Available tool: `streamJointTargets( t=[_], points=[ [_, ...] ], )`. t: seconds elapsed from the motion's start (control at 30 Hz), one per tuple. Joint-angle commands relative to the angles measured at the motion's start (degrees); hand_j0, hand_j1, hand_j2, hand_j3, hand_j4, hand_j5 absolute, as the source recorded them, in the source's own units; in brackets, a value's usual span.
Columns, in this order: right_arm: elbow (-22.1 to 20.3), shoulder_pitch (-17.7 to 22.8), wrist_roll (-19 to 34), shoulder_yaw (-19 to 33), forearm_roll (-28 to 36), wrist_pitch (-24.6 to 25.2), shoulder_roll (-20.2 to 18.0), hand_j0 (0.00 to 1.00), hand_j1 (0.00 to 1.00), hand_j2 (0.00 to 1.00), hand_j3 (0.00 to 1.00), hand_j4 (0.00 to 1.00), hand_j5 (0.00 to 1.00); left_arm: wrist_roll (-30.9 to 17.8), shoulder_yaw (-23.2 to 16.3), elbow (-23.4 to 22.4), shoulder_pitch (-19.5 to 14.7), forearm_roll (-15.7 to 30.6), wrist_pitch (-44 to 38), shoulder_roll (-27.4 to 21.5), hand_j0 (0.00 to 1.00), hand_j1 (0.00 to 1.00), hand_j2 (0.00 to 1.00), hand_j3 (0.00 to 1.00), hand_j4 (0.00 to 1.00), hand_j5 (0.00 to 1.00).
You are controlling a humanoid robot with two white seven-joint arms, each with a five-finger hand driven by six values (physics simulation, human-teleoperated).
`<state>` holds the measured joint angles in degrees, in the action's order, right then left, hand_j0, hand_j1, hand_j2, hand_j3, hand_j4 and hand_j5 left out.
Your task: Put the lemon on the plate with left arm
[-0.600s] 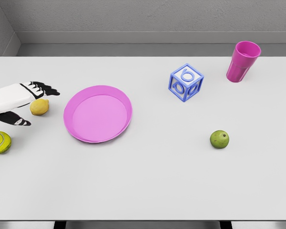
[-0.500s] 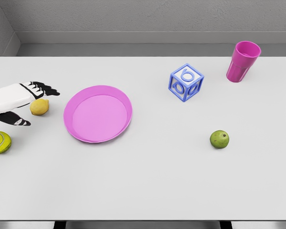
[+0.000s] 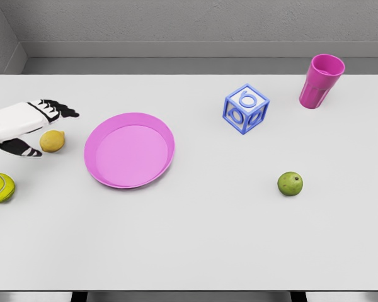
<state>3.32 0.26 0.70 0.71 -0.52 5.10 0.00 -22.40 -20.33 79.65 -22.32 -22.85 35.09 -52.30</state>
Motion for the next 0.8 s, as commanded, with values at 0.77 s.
streamJointTargets(
  t=[0.77],
  points=[
    [0.02,0.00,0.01,-0.01,-0.01,0.00,0.00,1.00,1.00,1.00,1.00,1.00,1.00,-3.70,-0.67,-8.28,-3.60,-13.54,-0.09,5.80,1.00,1.00,1.00,1.00,1.00,1.00]
  ],
)
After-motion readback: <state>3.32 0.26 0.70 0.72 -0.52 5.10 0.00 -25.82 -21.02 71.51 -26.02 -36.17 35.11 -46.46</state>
